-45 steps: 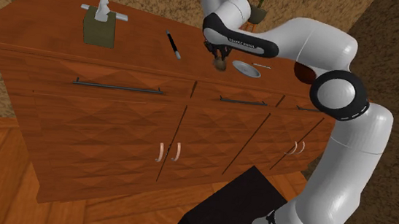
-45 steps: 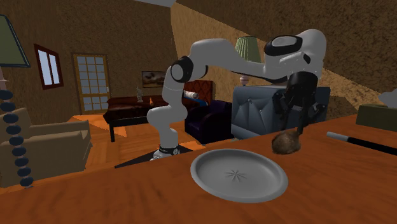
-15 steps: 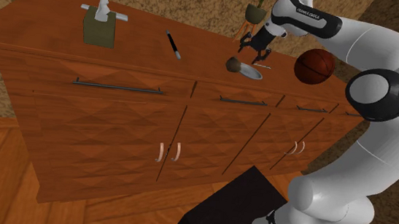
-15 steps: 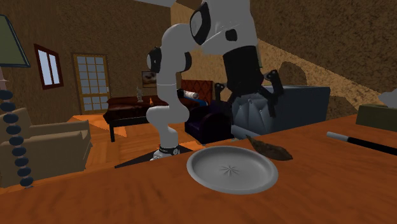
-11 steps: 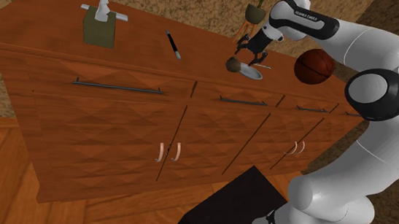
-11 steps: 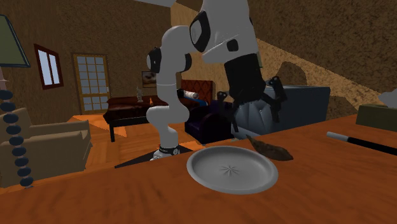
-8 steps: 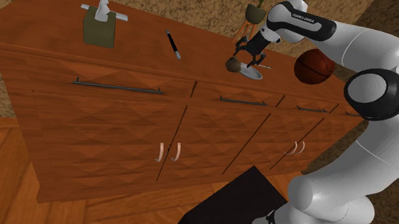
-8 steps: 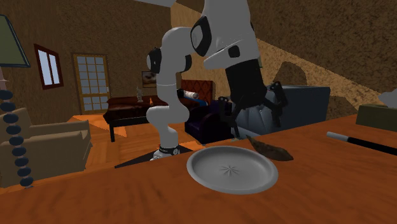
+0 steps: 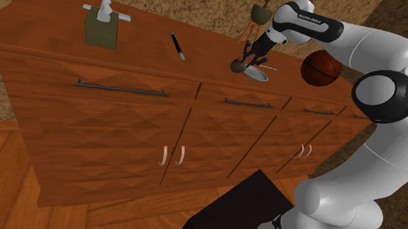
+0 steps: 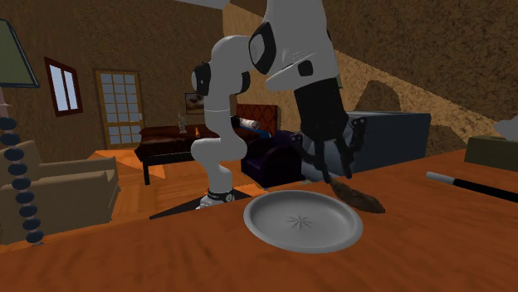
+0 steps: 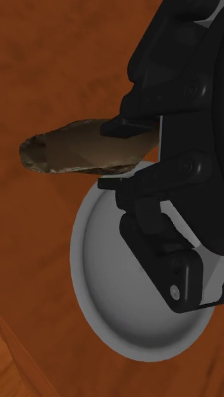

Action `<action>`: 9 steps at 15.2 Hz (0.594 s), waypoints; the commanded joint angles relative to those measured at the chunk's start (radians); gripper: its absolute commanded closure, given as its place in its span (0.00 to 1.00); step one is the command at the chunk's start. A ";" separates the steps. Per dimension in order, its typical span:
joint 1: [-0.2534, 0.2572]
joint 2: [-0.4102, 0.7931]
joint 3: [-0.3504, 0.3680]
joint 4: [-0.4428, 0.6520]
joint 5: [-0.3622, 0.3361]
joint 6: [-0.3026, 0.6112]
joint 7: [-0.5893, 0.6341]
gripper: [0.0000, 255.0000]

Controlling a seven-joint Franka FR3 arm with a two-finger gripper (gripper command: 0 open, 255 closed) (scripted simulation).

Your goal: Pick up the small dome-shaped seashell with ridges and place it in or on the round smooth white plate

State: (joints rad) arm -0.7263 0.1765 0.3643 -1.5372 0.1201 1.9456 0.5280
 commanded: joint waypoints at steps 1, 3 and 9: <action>0.000 0.000 0.000 0.000 0.000 0.000 0.000 1.00; 0.000 0.000 0.000 0.000 0.000 0.000 0.000 1.00; 0.001 0.002 0.000 0.015 -0.001 -0.014 0.002 1.00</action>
State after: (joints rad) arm -0.7261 0.1769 0.3643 -1.5306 0.1195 1.9395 0.5291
